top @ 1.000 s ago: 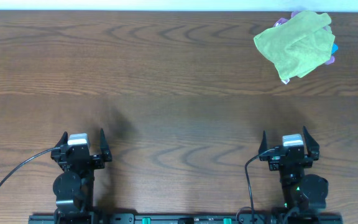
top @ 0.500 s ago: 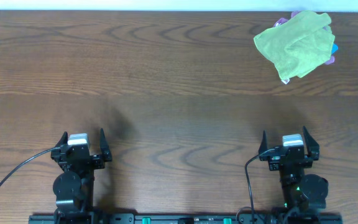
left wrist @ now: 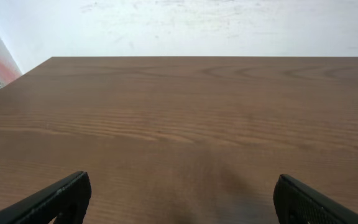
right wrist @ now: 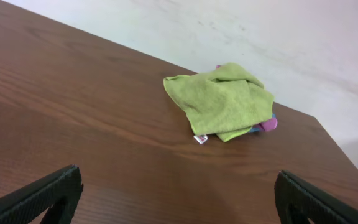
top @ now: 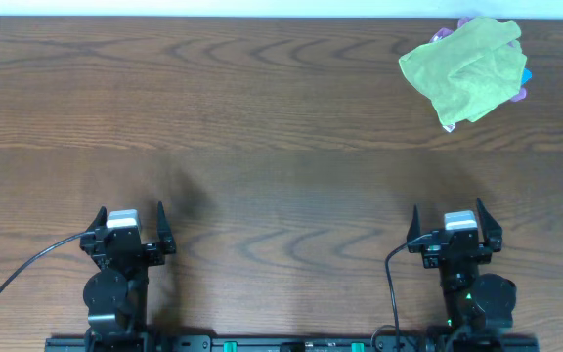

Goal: Fold the cloth

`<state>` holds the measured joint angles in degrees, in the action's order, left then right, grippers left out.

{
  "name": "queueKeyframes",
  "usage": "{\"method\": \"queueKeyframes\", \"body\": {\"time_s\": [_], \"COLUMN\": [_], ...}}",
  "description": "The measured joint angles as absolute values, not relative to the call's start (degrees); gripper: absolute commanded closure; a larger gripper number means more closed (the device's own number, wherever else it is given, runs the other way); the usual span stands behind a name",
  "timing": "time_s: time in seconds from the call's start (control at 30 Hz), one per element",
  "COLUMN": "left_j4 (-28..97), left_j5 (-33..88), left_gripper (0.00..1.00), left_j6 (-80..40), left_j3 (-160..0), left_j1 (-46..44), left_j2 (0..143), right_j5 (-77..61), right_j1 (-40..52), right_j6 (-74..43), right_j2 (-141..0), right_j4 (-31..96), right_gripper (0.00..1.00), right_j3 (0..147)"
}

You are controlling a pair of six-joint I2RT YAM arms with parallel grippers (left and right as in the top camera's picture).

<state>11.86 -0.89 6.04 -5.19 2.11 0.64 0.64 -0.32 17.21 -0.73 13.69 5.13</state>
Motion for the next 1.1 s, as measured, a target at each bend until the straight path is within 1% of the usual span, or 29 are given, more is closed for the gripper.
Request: {"method": "queueKeyframes", "body": {"time_s": [1.1], "left_j4": [11.86], "left_j5": [-0.89], "left_gripper": [0.05], "left_j6": [6.04], "left_j3": [-5.19], "left_j1": [2.11], "left_j2": [0.64], "right_j5": [0.21], "right_j1": [-0.32], "right_j6": [17.21], "right_j2": [-0.73], "right_j4": [12.95], "right_gripper": [0.01], "right_j3": [5.08]}}
